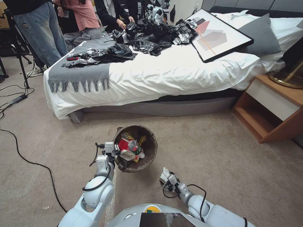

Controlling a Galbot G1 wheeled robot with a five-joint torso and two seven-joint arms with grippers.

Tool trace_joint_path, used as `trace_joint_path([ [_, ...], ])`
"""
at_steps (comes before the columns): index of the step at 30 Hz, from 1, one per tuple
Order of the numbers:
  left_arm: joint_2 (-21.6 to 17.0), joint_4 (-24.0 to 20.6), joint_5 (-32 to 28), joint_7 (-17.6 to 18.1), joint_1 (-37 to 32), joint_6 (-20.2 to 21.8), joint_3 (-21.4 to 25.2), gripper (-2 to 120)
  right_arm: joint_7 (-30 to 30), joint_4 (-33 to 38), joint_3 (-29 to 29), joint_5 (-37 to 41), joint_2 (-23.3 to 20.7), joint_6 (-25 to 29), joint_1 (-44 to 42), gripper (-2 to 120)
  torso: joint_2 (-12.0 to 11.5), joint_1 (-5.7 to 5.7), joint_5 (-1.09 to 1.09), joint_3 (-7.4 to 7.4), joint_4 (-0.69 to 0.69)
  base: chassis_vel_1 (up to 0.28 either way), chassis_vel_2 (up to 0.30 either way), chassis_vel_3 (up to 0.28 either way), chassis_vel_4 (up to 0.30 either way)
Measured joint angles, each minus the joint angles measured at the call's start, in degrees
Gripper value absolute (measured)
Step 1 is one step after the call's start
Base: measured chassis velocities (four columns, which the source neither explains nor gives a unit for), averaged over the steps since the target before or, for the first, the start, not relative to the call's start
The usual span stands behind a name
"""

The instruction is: Pick up the trash bin, then pick up the garbage from the floor and place it into the trash bin.

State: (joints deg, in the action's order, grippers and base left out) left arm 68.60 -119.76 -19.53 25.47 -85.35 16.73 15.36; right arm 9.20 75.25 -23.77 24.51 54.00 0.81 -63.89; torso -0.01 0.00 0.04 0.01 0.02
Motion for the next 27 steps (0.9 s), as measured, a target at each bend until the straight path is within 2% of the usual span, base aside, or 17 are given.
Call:
trace_joint_path([
  [4, 0.0, 0.0, 0.0, 0.0, 0.0, 0.0, 0.0, 0, 0.6, 1.8, 0.1, 0.0, -0.2, -0.2, -0.3, 68, 0.0, 0.00, -0.01, 0.01, -0.01, 0.000, 0.000, 0.000, 0.000],
  [6, 0.1, 0.0, 0.0, 0.0, 0.0, 0.1, -0.1, 0, 1.2, 3.7, 0.1, 0.3, -0.4, -0.7, -0.6, 57, 0.0, 0.00, -0.04, 0.01, -0.03, 0.000, 0.000, 0.000, 0.000],
  [7, 0.1, 0.0, 0.0, 0.0, 0.0, 0.1, -0.1, 0, 1.2, 3.7, 0.1, 0.3, -0.4, -0.7, -0.6, 57, 0.0, 0.00, -0.04, 0.01, -0.03, 0.000, 0.000, 0.000, 0.000],
  [9, 0.2, 0.0, 0.0, 0.1, 0.1, 0.1, -0.2, 0, 1.5, 4.9, 0.1, 0.7, -0.6, -0.9, -0.7, 45, 0.0, 0.00, -0.05, 0.01, -0.03, 0.000, 0.000, 0.000, 0.000],
  [13, 0.2, -0.1, 0.1, 0.1, 0.1, 0.2, -0.2, 0, 1.7, 5.6, 0.1, 0.8, -0.8, -1.0, -0.8, 36, 0.0, 0.00, -0.04, 0.00, -0.03, 0.000, 0.000, 0.000, 0.000],
  [16, 0.3, -0.1, 0.1, 0.2, 0.1, 0.2, -0.3, 0, 2.0, 6.4, 0.1, 0.9, -1.1, -0.8, -1.0, 19, 0.0, 0.00, -0.04, -0.01, -0.03, 0.000, 0.000, 0.000, 0.000],
  [17, 0.3, -0.1, 0.1, 0.2, 0.1, 0.2, -0.3, 0, 2.0, 6.4, 0.1, 0.9, -1.1, -0.8, -1.0, 19, 0.0, 0.00, -0.04, -0.01, -0.03, 0.000, 0.000, 0.000, 0.000],
  [20, 0.3, -0.2, 0.1, 0.2, 0.1, 0.2, -0.3, 0, 2.4, 7.2, 0.2, 1.0, -1.3, -0.8, -1.1, 5, 0.0, 0.00, -0.05, -0.01, -0.02, 0.000, 0.000, 0.000, 0.000],
  [21, 0.3, -0.2, 0.1, 0.2, 0.1, 0.2, -0.3, 0, 2.4, 7.2, 0.2, 1.0, -1.3, -0.8, -1.1, 5, 0.0, 0.00, -0.05, -0.01, -0.02, 0.000, 0.000, 0.000, 0.000],
  [22, 0.2, -0.2, 0.1, 0.2, 0.1, 0.2, -0.4, 0, 2.5, 7.5, 0.2, 1.0, -1.3, -0.8, -1.1, 0, 0.0, 0.00, -0.05, -0.01, -0.02, 0.000, 0.000, 0.000, 0.000],
  [27, 0.1, -0.3, 0.1, 0.2, 0.2, 0.3, -0.5, 0, 3.1, 8.2, 0.4, 1.1, -1.2, -0.7, -1.0, 0, 0.0, 0.00, -0.05, -0.01, -0.02, 0.000, 0.000, 0.000, 0.000],
])
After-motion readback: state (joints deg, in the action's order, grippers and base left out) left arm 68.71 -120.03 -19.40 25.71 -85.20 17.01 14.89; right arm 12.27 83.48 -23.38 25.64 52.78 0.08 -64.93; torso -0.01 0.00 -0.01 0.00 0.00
